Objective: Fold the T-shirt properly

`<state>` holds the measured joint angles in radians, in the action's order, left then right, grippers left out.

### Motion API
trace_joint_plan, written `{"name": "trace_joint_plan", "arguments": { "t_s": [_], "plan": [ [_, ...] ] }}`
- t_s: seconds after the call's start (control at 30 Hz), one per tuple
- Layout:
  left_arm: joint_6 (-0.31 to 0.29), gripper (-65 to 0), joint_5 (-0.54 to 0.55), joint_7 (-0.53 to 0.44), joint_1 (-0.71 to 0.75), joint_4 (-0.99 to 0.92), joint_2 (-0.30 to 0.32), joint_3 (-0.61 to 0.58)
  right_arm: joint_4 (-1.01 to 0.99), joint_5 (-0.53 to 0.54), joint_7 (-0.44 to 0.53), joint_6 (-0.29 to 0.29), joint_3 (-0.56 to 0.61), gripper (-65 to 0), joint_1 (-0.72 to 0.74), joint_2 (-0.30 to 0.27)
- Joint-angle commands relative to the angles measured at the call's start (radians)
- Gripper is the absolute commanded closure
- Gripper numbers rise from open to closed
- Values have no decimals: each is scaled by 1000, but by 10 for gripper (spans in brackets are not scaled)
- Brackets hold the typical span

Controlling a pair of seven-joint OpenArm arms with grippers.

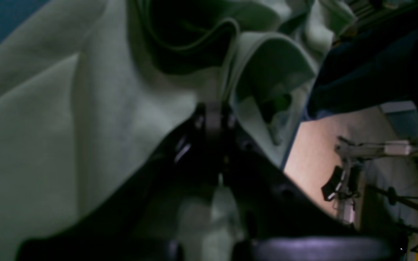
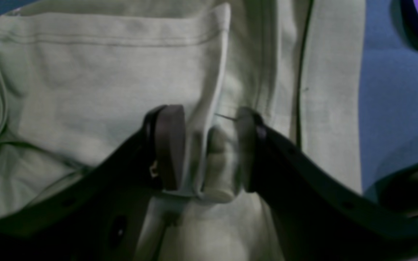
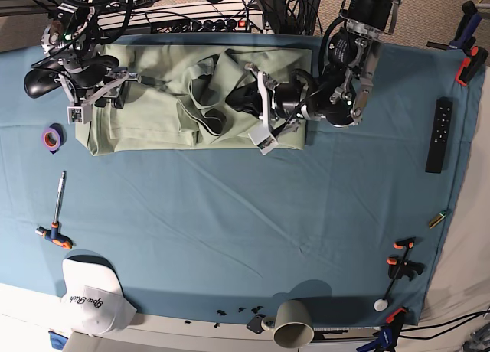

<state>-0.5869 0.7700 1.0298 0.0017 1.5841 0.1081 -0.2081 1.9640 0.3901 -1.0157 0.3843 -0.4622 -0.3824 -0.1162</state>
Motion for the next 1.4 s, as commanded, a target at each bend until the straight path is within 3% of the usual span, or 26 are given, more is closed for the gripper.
{"name": "trace_joint_plan", "arguments": {
  "t_s": [0.0,0.17,0.4,0.5,0.8,0.93,1.07,1.17,1.27,1.37],
  "plan": [
    [0,0,14,-26,-15,18,-6,0,19,5,26,-1,-4,-245,3,-11],
    [15,0,-5,-32,-15,18,-6,-56,19,5,31,-1,-5,-245,3,-11],
    [75,0,-99,-89,-16,18,-22,-248,19,5,37,-1,-4,-245,3,-11],
    [75,0,-120,-98,-16,18,-46,-294,19,5,37,-1,-5,-245,3,-11],
    [64,0,-120,-111,-39,18,-61,-290,19,0,40,-1,-5,-245,3,-11],
    [64,0,-120,-105,-37,18,-60,-242,19,-95,29,0,-5,-261,15,-19],
    [64,0,-121,-103,-37,18,-40,-213,19,-201,8,-2,-5,-355,45,-67],
    [63,0,-127,-104,-35,18,-14,-214,19,-236,21,-56,-29,-357,67,-116],
    [61,0,-131,-105,-28,18,8,-215,15,-182,-9,-63,-100,-357,103,-146],
    [37,0,-132,-104,-18,18,19,-214,-26,-22,-48,-2,-187,-357,126,-156]
  ]
}}
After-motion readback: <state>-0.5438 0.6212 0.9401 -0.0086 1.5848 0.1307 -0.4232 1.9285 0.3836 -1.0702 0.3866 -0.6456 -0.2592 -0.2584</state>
